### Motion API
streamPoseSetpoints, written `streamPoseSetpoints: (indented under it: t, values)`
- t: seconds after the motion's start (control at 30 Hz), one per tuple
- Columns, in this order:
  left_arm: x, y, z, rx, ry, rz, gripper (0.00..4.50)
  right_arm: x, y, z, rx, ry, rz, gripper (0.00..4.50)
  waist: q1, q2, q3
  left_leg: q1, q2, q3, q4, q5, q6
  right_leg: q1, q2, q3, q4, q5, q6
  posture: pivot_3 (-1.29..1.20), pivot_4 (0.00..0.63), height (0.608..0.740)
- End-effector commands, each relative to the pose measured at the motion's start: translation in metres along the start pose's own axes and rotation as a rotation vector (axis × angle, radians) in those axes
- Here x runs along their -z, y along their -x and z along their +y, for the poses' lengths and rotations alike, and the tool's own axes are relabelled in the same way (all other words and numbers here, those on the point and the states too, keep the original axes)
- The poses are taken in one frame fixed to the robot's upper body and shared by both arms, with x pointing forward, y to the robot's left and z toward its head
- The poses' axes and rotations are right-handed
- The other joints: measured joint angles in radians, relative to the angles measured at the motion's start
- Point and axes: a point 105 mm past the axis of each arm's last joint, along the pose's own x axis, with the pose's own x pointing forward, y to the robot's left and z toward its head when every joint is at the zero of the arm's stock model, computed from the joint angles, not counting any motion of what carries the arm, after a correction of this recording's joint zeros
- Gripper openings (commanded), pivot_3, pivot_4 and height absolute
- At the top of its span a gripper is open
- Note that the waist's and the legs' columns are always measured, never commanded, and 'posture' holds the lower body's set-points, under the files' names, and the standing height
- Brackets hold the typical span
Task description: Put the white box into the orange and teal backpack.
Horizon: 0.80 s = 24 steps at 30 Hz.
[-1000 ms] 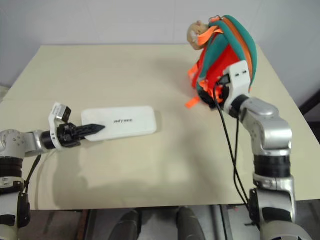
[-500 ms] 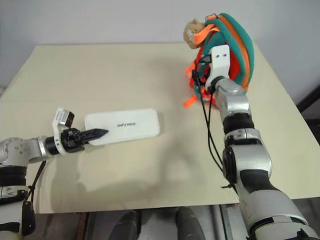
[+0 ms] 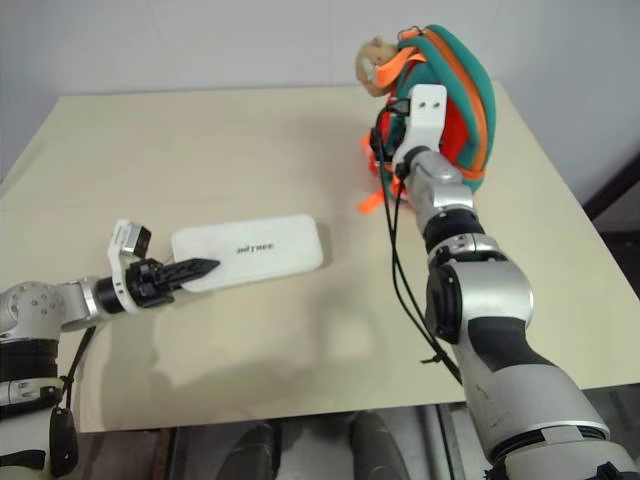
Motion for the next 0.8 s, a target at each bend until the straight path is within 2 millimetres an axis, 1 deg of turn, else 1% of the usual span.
streamPoseSetpoints:
  t: [0.03,0.13,0.23,0.4,0.5,0.57,0.63,0.8]
  values:
    - [-0.007,0.004,-0.01,0.03,-0.048,-0.026,1.48,-0.025,-0.002,0.011,-0.033,0.011,-0.08,4.5,-0.004,0.0,0.0,0.0,0.0,0.0,0.0,0.0,0.0,0.0,0.0,0.0,0.0,0.0,0.0,0.0,0.15,0.74]
    - [-0.006,0.002,-0.011,0.037,-0.05,-0.019,1.48,-0.025,-0.002,0.013,-0.037,0.027,-0.082,4.5,-0.004,0.0,0.0,0.0,0.0,0.0,0.0,0.0,0.0,0.0,0.0,0.0,0.001,0.0,0.0,0.0,0.15,0.74]
    - [-0.005,0.003,-0.011,0.038,-0.052,-0.017,1.48,-0.021,-0.001,0.008,-0.043,0.086,-0.071,4.5,-0.004,0.0,0.0,0.0,0.0,0.0,0.0,0.0,-0.001,0.0,0.0,0.0,0.001,0.0,0.0,0.0,0.15,0.74]
    - [-0.001,0.006,-0.007,0.021,-0.045,-0.014,1.48,-0.015,0.006,-0.008,-0.06,0.115,-0.077,4.5,-0.002,0.0,0.0,0.0,0.0,0.0,0.0,0.0,-0.001,0.0,0.0,0.0,0.001,0.0,0.0,0.0,0.15,0.74]
    - [0.002,0.006,-0.007,0.022,-0.043,-0.011,1.48,-0.012,0.017,-0.02,-0.078,0.134,-0.099,4.5,-0.001,0.0,0.0,0.0,0.0,0.0,0.0,0.0,-0.001,0.0,0.0,0.0,0.001,0.0,0.0,0.0,0.15,0.74]
    - [0.003,0.006,-0.006,0.021,-0.04,-0.004,1.48,-0.013,0.033,-0.031,-0.083,0.161,-0.119,4.5,0.003,0.0,0.0,0.0,0.0,-0.001,0.0,0.0,-0.001,0.0,0.0,0.0,0.001,0.0,0.0,0.0,0.15,0.74]
    - [0.004,0.006,-0.004,0.018,-0.038,-0.002,1.48,-0.019,0.054,-0.035,-0.086,0.174,-0.133,4.5,0.009,0.0,0.0,0.0,0.0,-0.002,0.0,0.0,-0.001,0.0,0.0,-0.001,0.001,0.0,0.001,0.0,0.15,0.74]
    - [0.001,0.004,-0.002,0.018,-0.04,0.005,1.48,-0.035,0.104,-0.037,-0.075,0.196,-0.14,4.5,0.026,0.0,0.0,0.0,0.0,-0.001,0.002,0.0,-0.001,0.0,0.0,0.0,0.003,0.0,0.001,0.0,0.15,0.74]
